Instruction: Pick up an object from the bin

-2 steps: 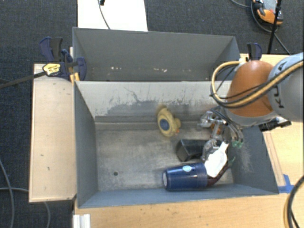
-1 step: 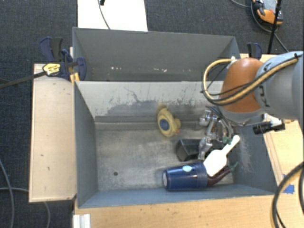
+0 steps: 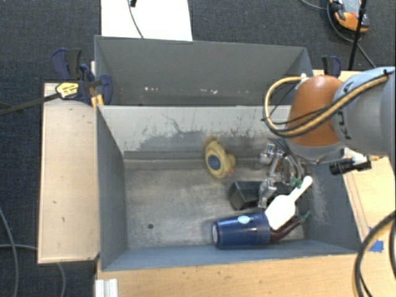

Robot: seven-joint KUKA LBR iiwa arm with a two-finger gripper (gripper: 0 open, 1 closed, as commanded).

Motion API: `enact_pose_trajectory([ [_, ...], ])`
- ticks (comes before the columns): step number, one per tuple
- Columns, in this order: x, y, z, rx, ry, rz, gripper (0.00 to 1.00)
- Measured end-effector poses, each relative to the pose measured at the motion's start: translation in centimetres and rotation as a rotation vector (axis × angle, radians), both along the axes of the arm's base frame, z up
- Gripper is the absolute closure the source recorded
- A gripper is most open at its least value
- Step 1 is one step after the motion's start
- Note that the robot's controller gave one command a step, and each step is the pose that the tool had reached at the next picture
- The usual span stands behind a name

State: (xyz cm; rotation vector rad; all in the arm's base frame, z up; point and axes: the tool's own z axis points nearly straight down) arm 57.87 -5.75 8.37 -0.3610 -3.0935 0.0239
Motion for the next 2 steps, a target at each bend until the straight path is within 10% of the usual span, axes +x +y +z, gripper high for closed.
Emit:
enact_pose_trajectory([
  [2, 0.4, -0.1, 8.7, 0.012, -0.024, 0.006, 1.0],
])
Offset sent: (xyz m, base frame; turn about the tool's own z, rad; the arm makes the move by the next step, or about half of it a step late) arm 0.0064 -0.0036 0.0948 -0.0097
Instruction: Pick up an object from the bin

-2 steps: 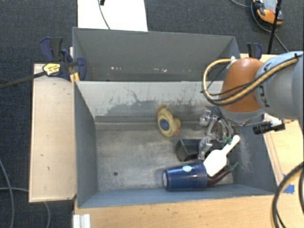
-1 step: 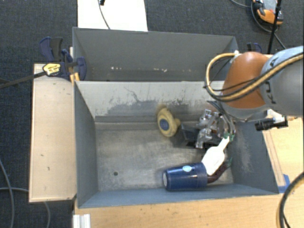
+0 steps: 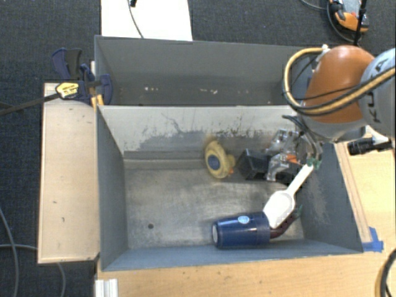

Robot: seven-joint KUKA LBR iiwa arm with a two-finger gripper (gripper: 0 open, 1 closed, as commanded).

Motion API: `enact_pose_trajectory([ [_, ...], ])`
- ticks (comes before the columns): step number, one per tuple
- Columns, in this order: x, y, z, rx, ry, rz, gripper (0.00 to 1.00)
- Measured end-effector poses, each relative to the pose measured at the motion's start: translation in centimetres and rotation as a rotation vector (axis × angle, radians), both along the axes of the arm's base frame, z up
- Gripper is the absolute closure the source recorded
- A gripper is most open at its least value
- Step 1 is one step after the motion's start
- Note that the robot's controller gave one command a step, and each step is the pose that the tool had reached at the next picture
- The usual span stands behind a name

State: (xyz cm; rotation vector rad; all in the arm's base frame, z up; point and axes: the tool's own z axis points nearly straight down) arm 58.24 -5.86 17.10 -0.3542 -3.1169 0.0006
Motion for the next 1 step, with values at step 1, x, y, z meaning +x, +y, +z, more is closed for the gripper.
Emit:
enact_pose_trajectory([
  [1, -0.65, -0.41, 5.26, 0.0, -0.004, -0.017, 1.0],
])
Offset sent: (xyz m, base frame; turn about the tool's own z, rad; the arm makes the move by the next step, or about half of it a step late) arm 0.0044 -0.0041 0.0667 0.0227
